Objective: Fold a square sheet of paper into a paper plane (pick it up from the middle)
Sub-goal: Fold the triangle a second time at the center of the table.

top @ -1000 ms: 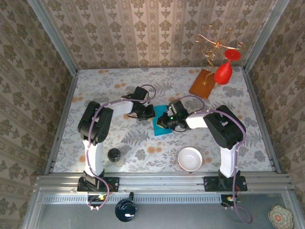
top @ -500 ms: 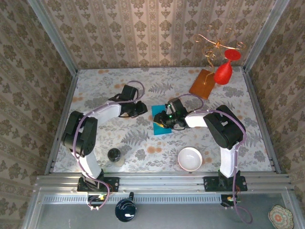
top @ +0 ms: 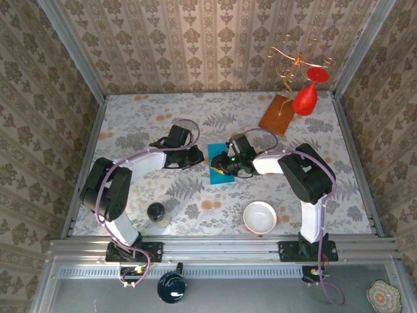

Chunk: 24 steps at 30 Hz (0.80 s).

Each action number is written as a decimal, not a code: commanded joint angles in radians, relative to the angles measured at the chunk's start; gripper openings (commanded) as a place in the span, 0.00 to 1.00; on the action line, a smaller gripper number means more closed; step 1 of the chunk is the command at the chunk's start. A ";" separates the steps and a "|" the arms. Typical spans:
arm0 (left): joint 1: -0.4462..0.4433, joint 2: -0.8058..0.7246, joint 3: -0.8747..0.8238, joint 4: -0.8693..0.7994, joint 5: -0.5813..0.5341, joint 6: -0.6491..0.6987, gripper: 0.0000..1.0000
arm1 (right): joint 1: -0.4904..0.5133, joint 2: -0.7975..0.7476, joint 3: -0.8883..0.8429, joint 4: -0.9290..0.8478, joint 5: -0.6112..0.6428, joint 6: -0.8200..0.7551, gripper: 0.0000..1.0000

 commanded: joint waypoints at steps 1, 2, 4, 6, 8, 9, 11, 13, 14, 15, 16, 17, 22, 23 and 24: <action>-0.014 -0.001 -0.013 0.048 0.038 -0.034 0.15 | 0.003 0.023 -0.020 -0.077 0.050 -0.014 0.30; -0.019 0.005 -0.011 0.049 0.040 -0.036 0.14 | 0.003 0.021 -0.021 -0.077 0.050 -0.015 0.30; -0.026 0.015 -0.006 0.055 0.045 -0.039 0.14 | 0.003 0.021 -0.023 -0.079 0.052 -0.016 0.31; -0.033 0.024 -0.002 0.057 0.048 -0.042 0.13 | 0.003 0.021 -0.025 -0.079 0.052 -0.018 0.32; -0.037 0.031 0.001 0.058 0.048 -0.044 0.13 | 0.003 0.020 -0.028 -0.076 0.051 -0.020 0.34; -0.038 0.033 0.000 0.060 0.048 -0.046 0.13 | 0.003 0.020 -0.029 -0.076 0.052 -0.021 0.34; -0.038 0.037 0.000 0.061 0.047 -0.049 0.13 | 0.002 0.019 -0.030 -0.075 0.050 -0.022 0.31; -0.039 0.042 0.003 0.065 0.049 -0.050 0.12 | 0.003 0.019 -0.032 -0.075 0.050 -0.022 0.27; -0.041 0.043 0.006 0.066 0.050 -0.050 0.11 | 0.003 0.019 -0.031 -0.074 0.050 -0.023 0.24; -0.042 0.047 0.008 0.066 0.052 -0.050 0.11 | 0.003 0.018 -0.033 -0.076 0.052 -0.023 0.22; -0.044 0.050 0.009 0.066 0.054 -0.049 0.10 | 0.003 0.020 -0.033 -0.078 0.053 -0.023 0.19; -0.046 0.053 0.014 0.068 0.057 -0.049 0.09 | 0.003 0.018 -0.032 -0.080 0.054 -0.024 0.17; -0.063 0.083 0.037 0.069 0.080 -0.039 0.07 | 0.003 0.023 -0.035 -0.086 0.058 -0.025 0.06; -0.068 0.093 0.042 0.070 0.085 -0.036 0.06 | 0.003 0.026 -0.035 -0.089 0.059 -0.025 0.05; -0.073 0.101 0.050 0.065 0.085 -0.031 0.06 | 0.003 0.026 -0.032 -0.094 0.059 -0.024 0.04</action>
